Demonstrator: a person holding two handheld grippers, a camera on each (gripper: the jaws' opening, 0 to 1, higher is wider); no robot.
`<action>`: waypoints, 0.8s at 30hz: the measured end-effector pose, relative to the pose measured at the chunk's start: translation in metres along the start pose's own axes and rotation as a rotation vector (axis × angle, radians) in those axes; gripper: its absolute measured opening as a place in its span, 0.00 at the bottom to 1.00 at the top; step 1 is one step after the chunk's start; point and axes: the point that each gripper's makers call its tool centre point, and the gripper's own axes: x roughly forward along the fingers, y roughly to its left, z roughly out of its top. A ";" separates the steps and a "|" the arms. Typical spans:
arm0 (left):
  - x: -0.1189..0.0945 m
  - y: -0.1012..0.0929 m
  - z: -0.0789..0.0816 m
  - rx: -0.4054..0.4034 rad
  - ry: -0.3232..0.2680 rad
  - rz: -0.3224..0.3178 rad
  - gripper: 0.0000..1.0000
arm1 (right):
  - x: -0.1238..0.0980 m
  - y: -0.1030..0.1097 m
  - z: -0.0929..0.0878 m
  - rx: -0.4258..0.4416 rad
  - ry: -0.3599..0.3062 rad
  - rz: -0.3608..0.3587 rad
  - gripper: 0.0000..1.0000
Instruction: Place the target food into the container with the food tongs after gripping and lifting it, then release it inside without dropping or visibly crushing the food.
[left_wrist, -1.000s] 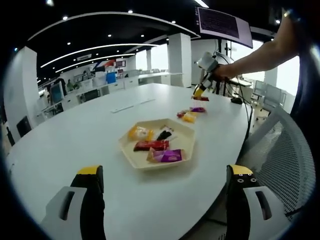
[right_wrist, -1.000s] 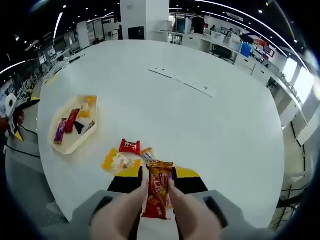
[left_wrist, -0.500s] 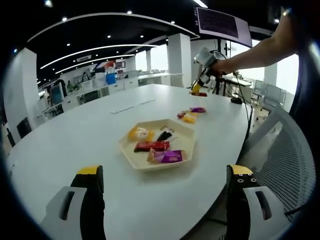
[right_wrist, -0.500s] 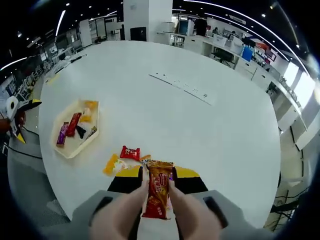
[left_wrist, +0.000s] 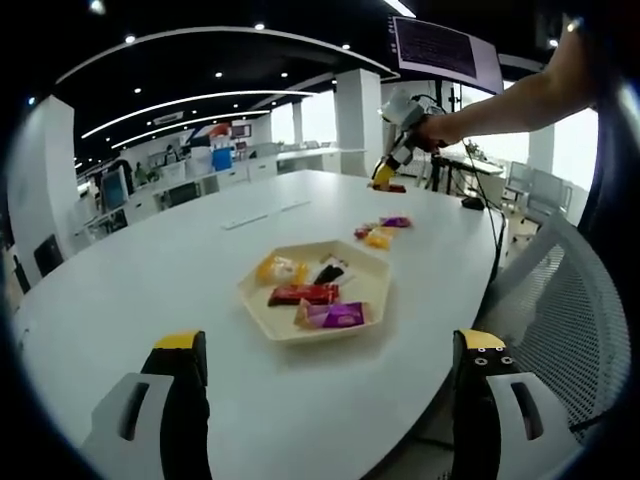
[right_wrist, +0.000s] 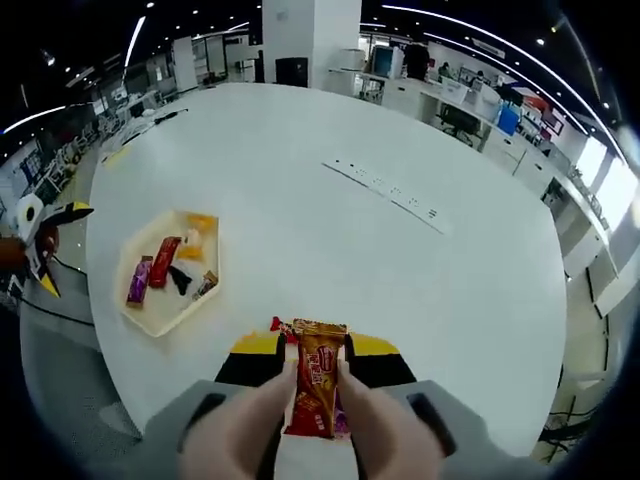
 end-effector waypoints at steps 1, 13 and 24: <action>0.000 0.000 0.000 0.000 0.000 0.000 0.99 | 0.001 0.002 0.002 -0.001 0.000 0.002 0.23; -0.002 0.001 0.001 -0.009 -0.002 0.013 0.99 | 0.008 0.031 0.028 -0.057 -0.012 0.036 0.23; -0.003 0.001 0.002 -0.024 -0.011 0.008 1.00 | 0.018 0.061 0.046 -0.117 -0.011 0.071 0.23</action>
